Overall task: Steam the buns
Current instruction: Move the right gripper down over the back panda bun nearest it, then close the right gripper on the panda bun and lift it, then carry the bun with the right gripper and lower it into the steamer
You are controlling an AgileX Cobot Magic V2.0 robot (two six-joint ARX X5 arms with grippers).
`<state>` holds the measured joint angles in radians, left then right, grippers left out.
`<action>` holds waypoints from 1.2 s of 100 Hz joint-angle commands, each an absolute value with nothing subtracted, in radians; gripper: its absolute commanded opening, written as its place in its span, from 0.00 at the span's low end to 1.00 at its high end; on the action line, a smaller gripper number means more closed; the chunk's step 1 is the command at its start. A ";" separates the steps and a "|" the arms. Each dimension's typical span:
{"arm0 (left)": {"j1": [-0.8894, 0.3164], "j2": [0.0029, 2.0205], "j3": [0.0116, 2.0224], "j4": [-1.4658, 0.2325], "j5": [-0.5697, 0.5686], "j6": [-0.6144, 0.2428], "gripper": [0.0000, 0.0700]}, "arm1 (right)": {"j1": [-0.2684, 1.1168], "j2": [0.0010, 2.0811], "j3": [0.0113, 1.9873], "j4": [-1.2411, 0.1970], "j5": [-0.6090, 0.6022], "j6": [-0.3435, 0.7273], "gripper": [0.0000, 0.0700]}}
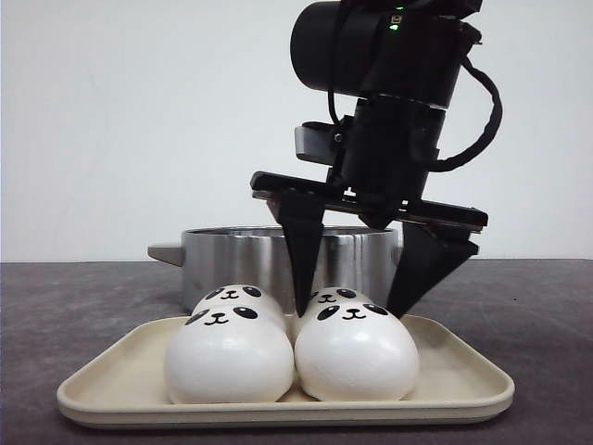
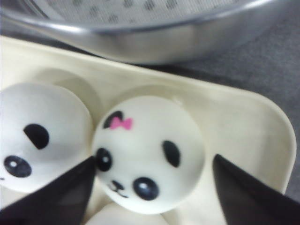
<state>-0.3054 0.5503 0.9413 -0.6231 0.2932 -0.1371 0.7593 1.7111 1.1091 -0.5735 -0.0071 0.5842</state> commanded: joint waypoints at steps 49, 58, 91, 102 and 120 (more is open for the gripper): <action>-0.309 0.555 0.954 -0.614 0.289 -0.122 0.85 | 0.783 1.714 1.127 -0.598 0.017 0.616 0.00; -0.309 0.555 0.954 -0.614 0.288 -0.122 0.85 | 0.808 1.658 1.127 -0.597 0.025 0.604 0.00; -0.309 0.555 0.954 -0.605 0.284 -0.122 0.85 | 0.897 1.361 1.136 -0.530 0.064 0.577 0.00; -0.309 0.556 0.954 -0.605 0.284 -0.122 0.85 | 0.873 1.333 1.200 -0.510 0.108 0.519 0.00; -0.309 0.564 0.954 -0.605 0.284 -0.122 0.85 | 0.746 1.425 1.370 -0.540 0.091 0.412 0.00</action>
<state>-0.3054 0.5552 0.9413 -0.6170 0.2878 -0.1371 0.7700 1.3621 1.3136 -0.5346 0.0959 0.4805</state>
